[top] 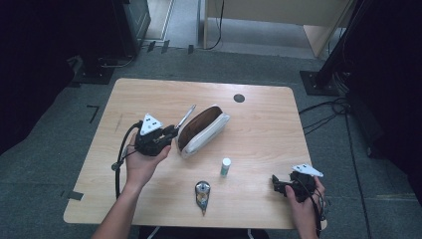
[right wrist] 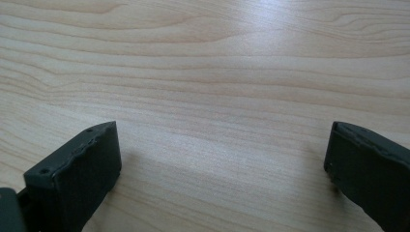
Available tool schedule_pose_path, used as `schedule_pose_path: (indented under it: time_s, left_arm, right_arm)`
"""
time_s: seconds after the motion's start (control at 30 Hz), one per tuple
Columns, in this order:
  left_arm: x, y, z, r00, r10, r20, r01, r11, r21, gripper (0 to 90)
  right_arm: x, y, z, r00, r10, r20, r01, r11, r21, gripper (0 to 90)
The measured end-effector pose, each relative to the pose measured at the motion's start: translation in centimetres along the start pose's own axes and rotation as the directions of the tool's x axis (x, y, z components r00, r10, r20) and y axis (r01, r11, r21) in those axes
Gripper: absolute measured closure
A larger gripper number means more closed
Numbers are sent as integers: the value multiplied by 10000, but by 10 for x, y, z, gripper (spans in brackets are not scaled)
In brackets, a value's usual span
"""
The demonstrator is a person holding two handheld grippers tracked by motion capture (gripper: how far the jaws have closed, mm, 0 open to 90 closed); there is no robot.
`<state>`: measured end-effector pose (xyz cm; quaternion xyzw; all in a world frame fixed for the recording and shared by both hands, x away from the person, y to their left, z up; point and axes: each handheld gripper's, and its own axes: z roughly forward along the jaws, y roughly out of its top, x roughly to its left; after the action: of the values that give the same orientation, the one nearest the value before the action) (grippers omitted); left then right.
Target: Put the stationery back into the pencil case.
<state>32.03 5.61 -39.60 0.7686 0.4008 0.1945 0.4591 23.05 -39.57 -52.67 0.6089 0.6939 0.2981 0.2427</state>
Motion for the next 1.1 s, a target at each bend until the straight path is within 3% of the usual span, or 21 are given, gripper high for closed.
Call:
schedule_pose_path:
  time_s: [0.2,0.43,1.1]
  left_arm:
    - [-6,6,19,9994,1,350,-11,9996,291,781]
    - [-8,7,34,9989,33,472,-66,9975,705,780]
    - [-5,13,52,9989,-5,468,-49,9932,1163,778]
  right_arm:
    - [0,0,0,10000,-1,-1,1,10000,0,0]
    - [0,0,0,10000,25,3,-25,10000,11,0]
    - [0,0,0,10000,34,4,-34,10000,11,0]
